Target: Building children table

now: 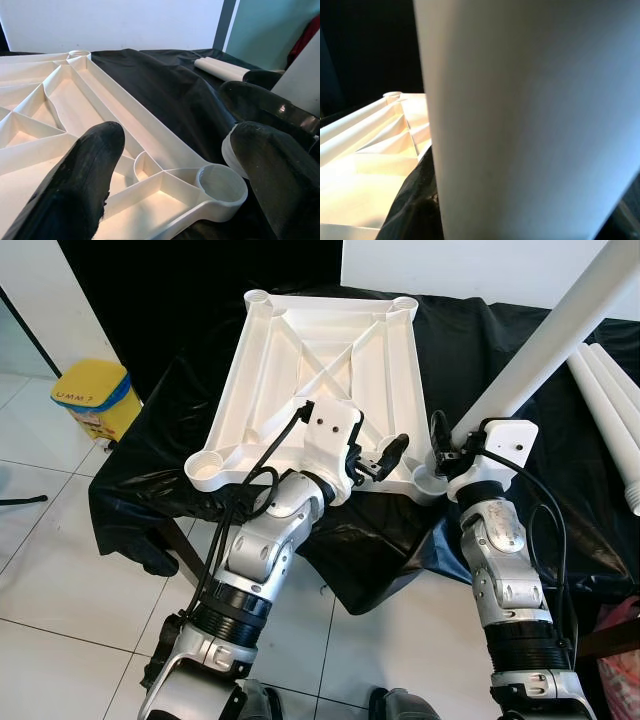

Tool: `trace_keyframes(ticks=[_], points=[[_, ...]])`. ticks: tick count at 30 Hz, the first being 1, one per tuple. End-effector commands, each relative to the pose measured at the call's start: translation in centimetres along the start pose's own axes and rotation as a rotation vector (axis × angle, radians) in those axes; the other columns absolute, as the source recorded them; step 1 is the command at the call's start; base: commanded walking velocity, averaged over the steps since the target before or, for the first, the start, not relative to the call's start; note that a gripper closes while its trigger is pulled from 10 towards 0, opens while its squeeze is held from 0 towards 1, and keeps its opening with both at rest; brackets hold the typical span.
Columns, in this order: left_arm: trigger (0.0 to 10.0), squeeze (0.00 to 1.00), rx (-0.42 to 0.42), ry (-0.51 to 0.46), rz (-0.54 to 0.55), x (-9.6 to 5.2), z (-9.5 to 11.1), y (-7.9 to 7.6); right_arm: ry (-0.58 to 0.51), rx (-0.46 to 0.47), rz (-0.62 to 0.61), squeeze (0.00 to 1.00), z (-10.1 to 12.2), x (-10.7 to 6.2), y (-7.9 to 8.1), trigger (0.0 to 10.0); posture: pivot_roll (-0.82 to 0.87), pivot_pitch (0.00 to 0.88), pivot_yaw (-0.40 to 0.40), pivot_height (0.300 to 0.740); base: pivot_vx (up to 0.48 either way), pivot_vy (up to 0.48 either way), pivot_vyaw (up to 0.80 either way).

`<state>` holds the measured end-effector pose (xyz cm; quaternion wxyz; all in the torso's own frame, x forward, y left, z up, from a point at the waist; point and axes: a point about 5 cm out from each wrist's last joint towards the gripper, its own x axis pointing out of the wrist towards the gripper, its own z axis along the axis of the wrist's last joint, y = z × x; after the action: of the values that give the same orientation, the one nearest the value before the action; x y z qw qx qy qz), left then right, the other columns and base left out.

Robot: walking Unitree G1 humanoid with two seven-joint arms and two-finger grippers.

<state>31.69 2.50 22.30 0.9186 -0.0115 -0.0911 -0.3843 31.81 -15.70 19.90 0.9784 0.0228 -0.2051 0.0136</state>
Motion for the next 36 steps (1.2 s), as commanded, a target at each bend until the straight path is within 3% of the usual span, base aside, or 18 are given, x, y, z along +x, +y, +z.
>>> trace_keyframes(ticks=[1,27,36], points=[[10.0,0.00,-0.013,0.013,-0.094,-0.09,-0.21,-0.45,-0.006,0.010,0.000,0.00,-0.02,-0.14,-0.05,10.0,-0.04,0.128,-0.031,0.740,0.304,0.000,0.00],[10.0,0.00,-0.023,0.005,-0.078,-0.16,0.03,-0.28,-0.007,0.008,0.004,0.00,0.05,0.00,-0.09,10.0,-0.04,0.132,-0.037,0.740,0.345,0.000,0.00],[10.0,0.00,-0.028,0.023,-0.073,-0.04,-0.21,-0.40,-0.003,0.008,0.005,0.00,-0.01,-0.04,-0.08,10.0,-0.04,0.133,-0.035,0.740,0.000,0.000,0.00]])
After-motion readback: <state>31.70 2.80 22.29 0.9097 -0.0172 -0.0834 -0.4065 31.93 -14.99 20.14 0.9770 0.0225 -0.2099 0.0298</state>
